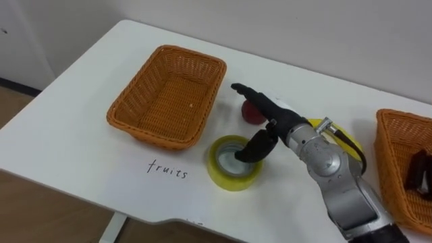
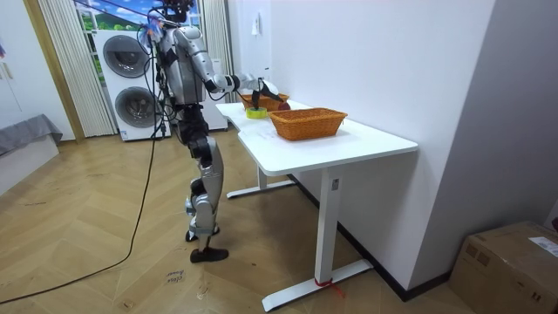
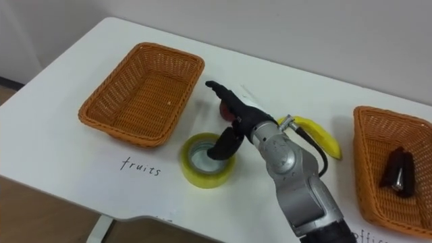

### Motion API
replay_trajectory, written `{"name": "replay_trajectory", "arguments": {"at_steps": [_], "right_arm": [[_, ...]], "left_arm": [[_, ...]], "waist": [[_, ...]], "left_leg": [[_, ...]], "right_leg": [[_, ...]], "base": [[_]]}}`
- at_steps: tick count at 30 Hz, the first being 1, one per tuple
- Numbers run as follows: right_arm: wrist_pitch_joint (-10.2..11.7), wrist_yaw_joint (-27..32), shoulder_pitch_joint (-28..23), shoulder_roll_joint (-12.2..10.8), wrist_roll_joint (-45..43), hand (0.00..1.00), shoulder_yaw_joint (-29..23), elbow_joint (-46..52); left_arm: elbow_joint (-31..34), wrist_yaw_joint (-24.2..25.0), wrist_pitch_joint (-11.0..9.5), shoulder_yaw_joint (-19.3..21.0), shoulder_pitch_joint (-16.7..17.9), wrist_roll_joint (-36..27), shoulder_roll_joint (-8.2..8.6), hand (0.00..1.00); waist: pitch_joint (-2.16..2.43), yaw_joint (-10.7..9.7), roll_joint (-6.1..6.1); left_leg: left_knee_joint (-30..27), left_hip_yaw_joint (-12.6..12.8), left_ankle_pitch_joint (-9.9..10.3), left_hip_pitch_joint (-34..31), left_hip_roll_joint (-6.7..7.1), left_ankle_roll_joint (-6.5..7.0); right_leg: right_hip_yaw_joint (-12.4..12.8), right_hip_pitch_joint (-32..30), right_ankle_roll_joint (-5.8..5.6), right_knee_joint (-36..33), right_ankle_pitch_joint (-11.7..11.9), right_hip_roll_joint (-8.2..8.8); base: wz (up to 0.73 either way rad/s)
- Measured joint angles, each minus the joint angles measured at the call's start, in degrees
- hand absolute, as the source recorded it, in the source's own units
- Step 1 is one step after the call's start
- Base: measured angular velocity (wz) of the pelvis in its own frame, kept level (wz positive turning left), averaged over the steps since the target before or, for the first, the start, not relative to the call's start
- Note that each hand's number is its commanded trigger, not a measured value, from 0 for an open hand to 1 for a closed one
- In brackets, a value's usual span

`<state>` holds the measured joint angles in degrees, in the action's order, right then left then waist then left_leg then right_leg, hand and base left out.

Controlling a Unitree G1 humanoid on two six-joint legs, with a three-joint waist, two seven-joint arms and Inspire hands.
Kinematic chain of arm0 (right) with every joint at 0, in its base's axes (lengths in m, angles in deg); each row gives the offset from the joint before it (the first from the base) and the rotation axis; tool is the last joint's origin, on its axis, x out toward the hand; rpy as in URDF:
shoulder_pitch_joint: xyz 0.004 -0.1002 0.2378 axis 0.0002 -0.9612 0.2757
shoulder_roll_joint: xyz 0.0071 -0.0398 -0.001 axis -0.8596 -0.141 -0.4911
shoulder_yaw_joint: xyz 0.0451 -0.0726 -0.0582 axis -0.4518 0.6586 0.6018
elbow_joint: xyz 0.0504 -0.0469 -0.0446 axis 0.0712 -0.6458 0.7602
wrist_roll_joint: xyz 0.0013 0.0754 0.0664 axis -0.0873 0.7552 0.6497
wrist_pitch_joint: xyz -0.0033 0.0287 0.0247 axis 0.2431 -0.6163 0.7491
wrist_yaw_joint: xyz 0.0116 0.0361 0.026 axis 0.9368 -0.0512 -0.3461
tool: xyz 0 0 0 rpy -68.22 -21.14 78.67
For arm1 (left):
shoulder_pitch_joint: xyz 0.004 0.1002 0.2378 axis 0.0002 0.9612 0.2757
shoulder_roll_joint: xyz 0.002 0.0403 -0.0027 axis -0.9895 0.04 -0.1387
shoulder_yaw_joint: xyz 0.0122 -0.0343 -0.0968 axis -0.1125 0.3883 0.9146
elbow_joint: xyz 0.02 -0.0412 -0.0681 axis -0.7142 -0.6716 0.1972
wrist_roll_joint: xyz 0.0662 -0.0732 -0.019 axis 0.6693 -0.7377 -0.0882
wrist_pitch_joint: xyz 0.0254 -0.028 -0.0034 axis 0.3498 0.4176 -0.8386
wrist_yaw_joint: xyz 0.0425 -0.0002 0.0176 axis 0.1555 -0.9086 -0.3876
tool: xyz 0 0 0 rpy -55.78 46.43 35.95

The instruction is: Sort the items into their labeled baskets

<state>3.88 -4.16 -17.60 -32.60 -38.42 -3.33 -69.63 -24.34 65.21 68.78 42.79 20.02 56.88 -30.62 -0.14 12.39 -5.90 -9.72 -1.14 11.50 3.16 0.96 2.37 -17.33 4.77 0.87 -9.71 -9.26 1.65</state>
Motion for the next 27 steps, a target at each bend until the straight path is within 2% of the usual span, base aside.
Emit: {"name": "replay_trajectory", "arguments": {"at_steps": [15,18,23,27], "right_arm": [[-2.0,-4.7,0.0,0.0,-2.8,0.00,0.0,2.4],[-2.2,-6.1,0.3,0.0,-3.7,0.00,0.1,2.6],[-2.5,-7.5,0.7,0.0,-6.0,0.00,1.2,3.1],[-2.6,-11.1,2.0,-0.1,-6.3,0.00,3.1,2.9]], "left_arm": [[0.0,0.0,0.0,0.1,-0.8,0.0,-0.01,0.00],[0.0,0.1,0.0,0.1,-1.2,0.0,-0.06,0.00],[0.0,0.4,0.0,0.0,-2.2,0.0,-0.68,0.00],[-0.1,0.4,0.0,0.0,-2.2,0.0,-1.11,0.00]], "waist": [[0.03,0.5,-0.34],[-0.01,1.1,-0.46],[-0.03,2.1,-0.52],[-0.05,2.3,-0.58]], "left_leg": [[0.0,0.6,-0.1,0.1,-0.05,0.00],[0.1,0.8,-0.1,0.3,-0.13,0.00],[0.2,0.8,-0.1,0.3,-0.13,-0.04],[0.1,0.7,-0.1,0.3,-0.13,-0.07]], "right_leg": [[0.0,0.0,0.00,0.0,0.0,0.02],[0.2,0.0,0.00,0.0,0.0,-0.01],[0.1,-0.1,0.00,0.0,0.0,-0.02],[-0.1,-0.1,0.01,0.0,0.0,0.00]], "base": [[0.00],[-0.08],[-0.01],[0.00]]}}
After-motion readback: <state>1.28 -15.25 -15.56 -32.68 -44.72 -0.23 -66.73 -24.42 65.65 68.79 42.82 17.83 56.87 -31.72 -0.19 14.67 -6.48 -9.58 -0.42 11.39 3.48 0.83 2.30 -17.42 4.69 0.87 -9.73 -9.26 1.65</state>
